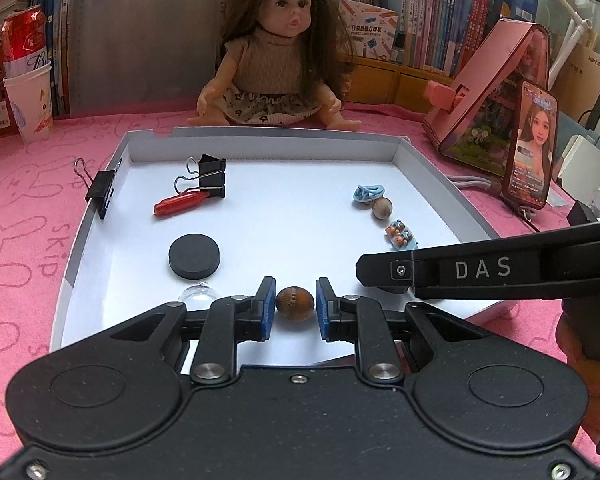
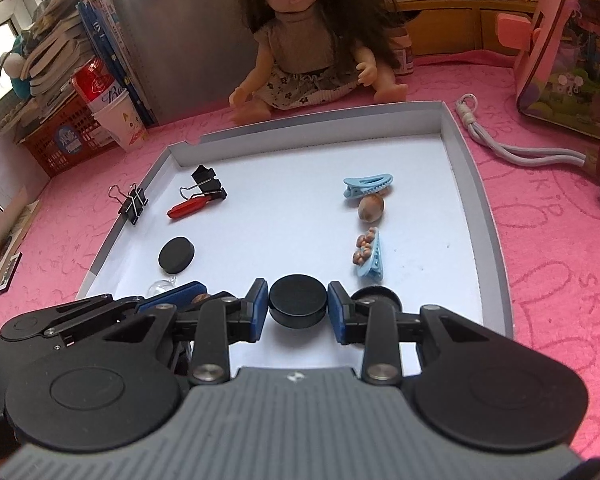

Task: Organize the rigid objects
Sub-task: 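Carry the nut with the left tool while the right tool carries the disc into the tray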

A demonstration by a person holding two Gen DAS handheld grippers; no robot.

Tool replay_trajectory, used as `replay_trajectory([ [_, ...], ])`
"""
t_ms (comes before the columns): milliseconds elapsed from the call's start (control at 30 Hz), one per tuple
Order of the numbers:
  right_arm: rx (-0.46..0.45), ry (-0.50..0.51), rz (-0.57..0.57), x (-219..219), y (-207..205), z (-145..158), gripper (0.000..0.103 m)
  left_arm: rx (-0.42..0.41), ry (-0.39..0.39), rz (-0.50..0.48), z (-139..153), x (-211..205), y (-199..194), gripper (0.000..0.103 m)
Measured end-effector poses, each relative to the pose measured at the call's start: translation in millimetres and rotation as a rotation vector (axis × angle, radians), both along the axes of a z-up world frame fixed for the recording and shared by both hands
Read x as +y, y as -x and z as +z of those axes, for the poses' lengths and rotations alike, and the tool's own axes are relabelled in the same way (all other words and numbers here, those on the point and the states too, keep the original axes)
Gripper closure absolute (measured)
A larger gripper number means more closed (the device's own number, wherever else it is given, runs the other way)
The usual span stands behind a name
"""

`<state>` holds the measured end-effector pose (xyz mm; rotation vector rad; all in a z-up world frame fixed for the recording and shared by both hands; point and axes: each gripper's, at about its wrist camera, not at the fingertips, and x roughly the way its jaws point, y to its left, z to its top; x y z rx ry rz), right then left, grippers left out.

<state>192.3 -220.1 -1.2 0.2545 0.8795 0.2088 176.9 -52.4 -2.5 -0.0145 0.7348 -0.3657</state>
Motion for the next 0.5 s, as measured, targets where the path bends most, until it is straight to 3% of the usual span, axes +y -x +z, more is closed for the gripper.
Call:
replay_trajectory([
  [100,-0.004,-0.002,0.005,0,1,0,0.061,-0.001,0.002,-0.005,1,0,1,0.082],
  [233,-0.017,0.006,-0.001,0,1,1,0.047,-0.002,0.005,-0.012,2,0,2,0.075],
  [500,-0.073,0.011,-0.002,-6,13,12,0.039,-0.023,0.019,-0.012,12,5,15,0.062],
])
